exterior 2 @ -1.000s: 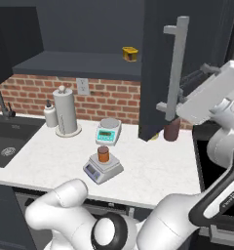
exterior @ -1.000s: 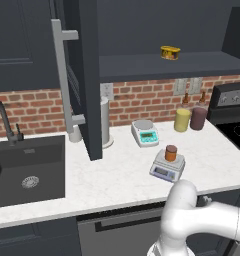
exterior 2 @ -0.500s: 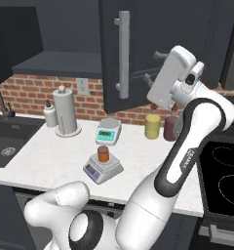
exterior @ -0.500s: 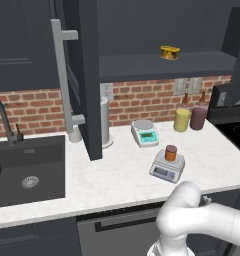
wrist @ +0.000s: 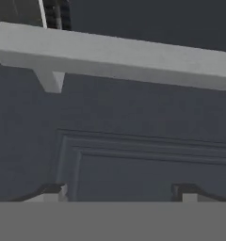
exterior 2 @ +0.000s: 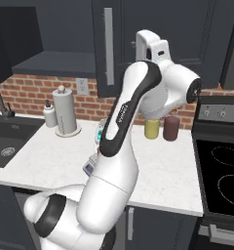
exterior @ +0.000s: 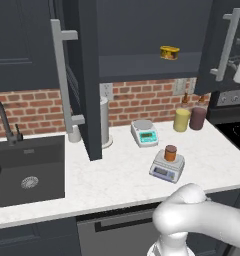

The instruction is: Pick the jam and place it on the digital scale for weighing, and close the cabinet.

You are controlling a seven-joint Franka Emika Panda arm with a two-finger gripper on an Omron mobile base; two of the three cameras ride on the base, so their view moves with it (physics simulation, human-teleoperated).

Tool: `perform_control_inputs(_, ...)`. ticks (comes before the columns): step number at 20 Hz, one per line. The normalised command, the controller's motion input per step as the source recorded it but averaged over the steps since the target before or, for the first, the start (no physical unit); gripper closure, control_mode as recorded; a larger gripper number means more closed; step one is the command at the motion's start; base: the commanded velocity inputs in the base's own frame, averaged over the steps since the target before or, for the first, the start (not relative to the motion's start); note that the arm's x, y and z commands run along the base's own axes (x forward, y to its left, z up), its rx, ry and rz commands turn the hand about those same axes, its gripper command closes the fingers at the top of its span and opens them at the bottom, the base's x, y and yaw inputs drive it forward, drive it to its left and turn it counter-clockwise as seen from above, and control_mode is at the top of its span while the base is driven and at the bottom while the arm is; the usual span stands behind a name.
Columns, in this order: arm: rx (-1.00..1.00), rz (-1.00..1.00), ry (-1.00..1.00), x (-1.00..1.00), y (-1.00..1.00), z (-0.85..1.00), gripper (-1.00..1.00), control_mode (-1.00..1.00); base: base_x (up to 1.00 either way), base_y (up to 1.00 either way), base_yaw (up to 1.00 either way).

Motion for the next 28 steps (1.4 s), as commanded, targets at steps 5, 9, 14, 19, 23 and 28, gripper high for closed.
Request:
perform_control_inputs(5,-0.15,-0.26,0.23,1.0,0.46,-0.04,-1.0,-1.0,0.0,0.0,0.0)
perform_control_inputs(9,-0.01,-0.11,0.05,1.0,0.36,-0.28,-1.0,-1.0,0.0,0.0,0.0)
perform_control_inputs(14,0.0,-0.06,0.0,0.91,0.04,-0.31,-1.0,-1.0,0.0,0.0,0.0)
perform_control_inputs(19,0.0,-0.07,0.0,0.84,0.01,-0.27,-1.0,-1.0,0.0,0.0,0.0)
perform_control_inputs(23,0.0,-0.07,0.0,-0.07,-0.03,-0.02,-1.0,-1.0,0.0,0.0,0.0)
perform_control_inputs(28,0.04,-0.07,-0.15,-1.0,-0.06,-0.2,-1.0,-1.0,0.0,0.0,0.0)
